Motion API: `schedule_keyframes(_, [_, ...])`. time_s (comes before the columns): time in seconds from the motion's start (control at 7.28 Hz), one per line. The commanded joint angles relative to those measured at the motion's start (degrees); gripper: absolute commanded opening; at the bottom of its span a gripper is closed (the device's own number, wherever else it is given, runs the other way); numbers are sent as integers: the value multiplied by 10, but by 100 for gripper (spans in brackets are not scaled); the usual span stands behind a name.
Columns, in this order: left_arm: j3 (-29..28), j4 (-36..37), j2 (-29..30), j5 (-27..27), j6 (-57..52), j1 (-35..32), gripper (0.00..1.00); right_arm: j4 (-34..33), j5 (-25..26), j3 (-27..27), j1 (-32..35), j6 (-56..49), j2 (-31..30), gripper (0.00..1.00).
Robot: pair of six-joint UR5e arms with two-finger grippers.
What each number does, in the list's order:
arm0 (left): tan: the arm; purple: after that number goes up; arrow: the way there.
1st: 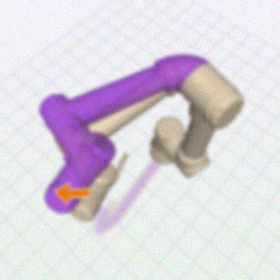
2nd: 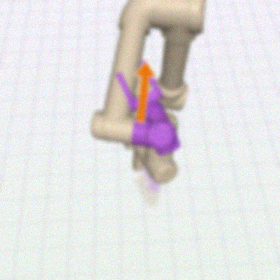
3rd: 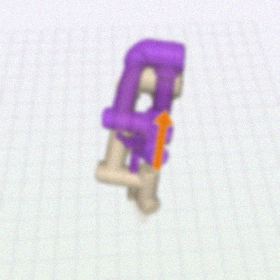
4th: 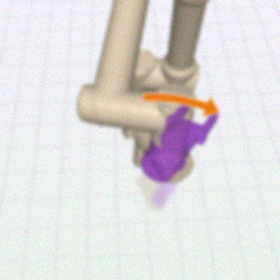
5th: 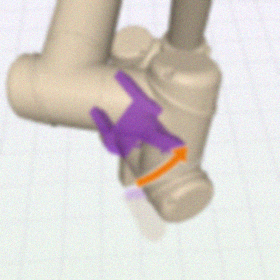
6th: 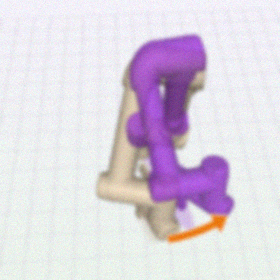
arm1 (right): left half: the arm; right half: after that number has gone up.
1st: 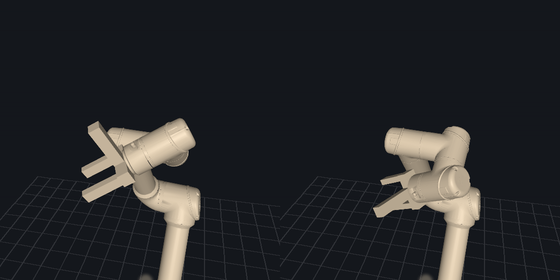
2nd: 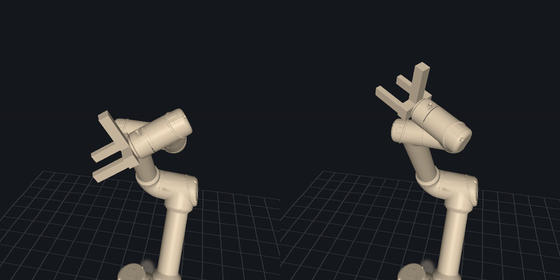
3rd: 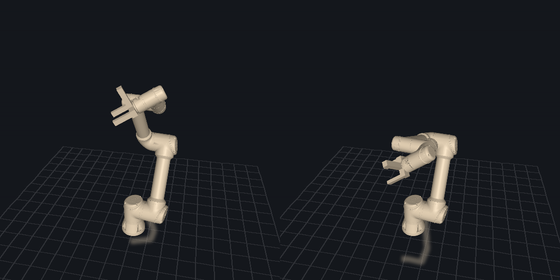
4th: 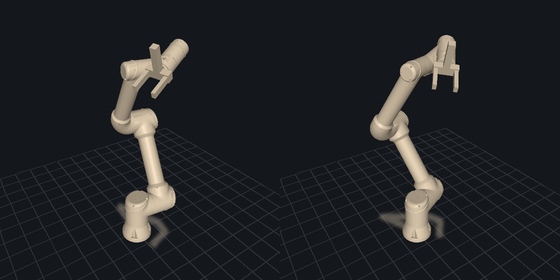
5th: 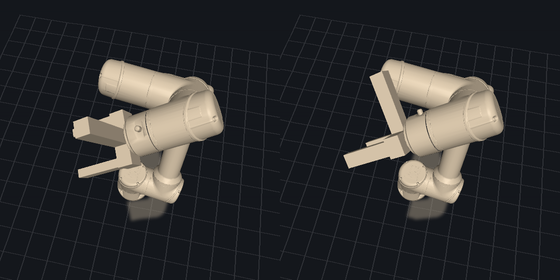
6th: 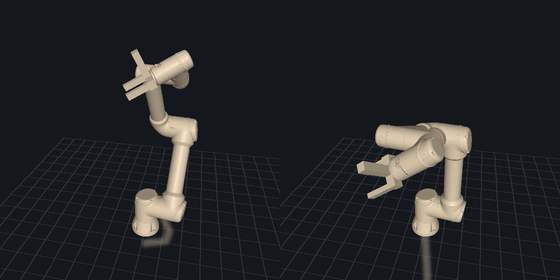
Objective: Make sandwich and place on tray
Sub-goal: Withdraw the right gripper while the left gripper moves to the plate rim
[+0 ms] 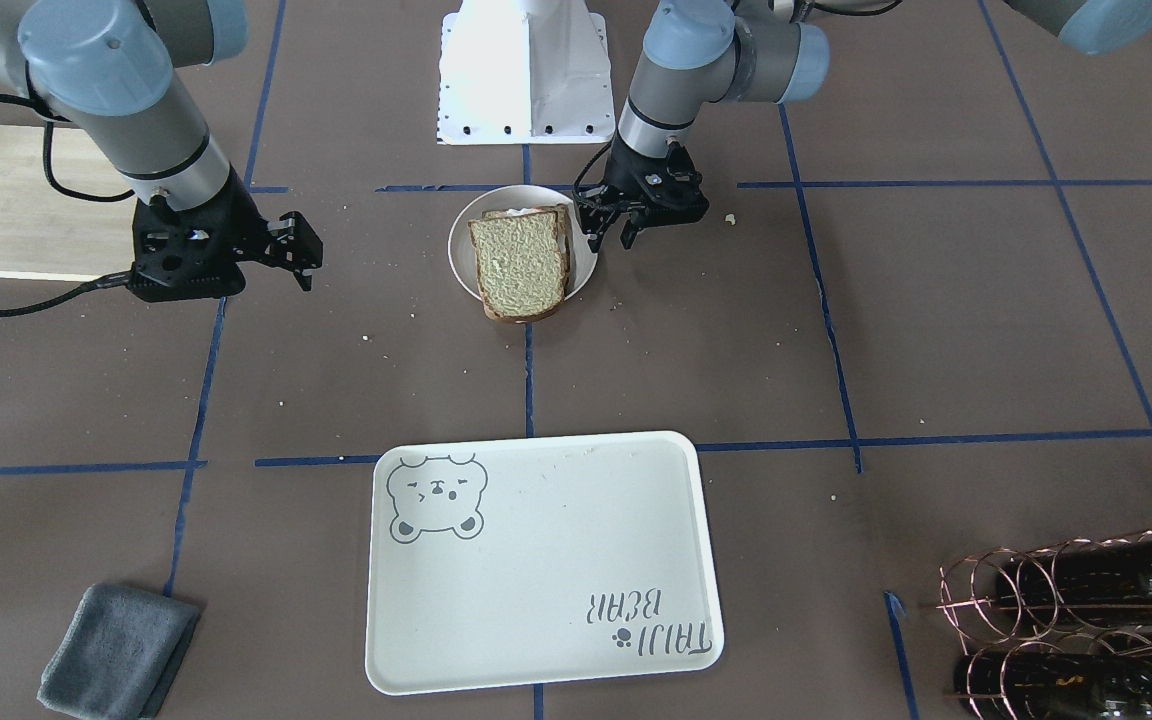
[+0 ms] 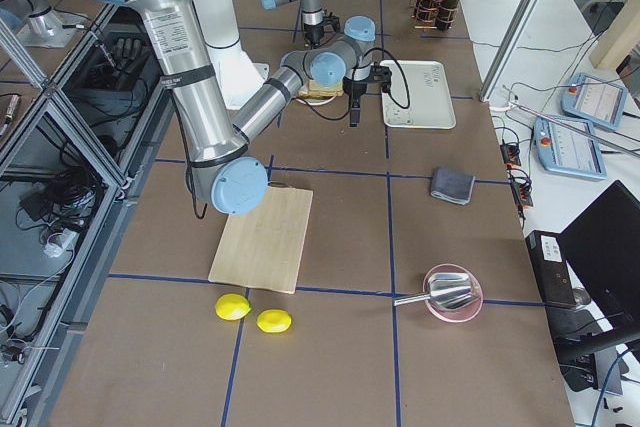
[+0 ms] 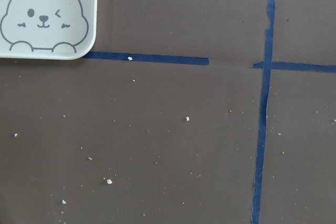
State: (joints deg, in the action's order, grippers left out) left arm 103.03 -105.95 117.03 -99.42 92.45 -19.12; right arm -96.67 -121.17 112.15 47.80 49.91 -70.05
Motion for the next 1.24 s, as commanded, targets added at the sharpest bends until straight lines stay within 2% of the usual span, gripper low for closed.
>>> schedule_keyframes(0.0, [-10,-6,4,0,-1,4,37,1,-3,1,7,-7,-5,100])
schedule_keyframes(0.55, [-33,-26,14,0,0,7,35,1,-3,1,10,-7,-6,100])
schedule_keyframes(0.69, [-33,-26,15,0,1,12,24,2,-2,2,10,-6,-7,100])
schedule_keyframes(0.82, [-32,-26,15,0,1,20,6,2,-2,2,10,-7,-7,100])
schedule_keyframes(0.96, [-25,-26,15,-1,-1,20,0,1,-2,2,12,-8,-8,100])
schedule_keyframes(1.1, [-21,-29,13,-2,-4,19,0,2,-2,2,17,-27,-17,100])
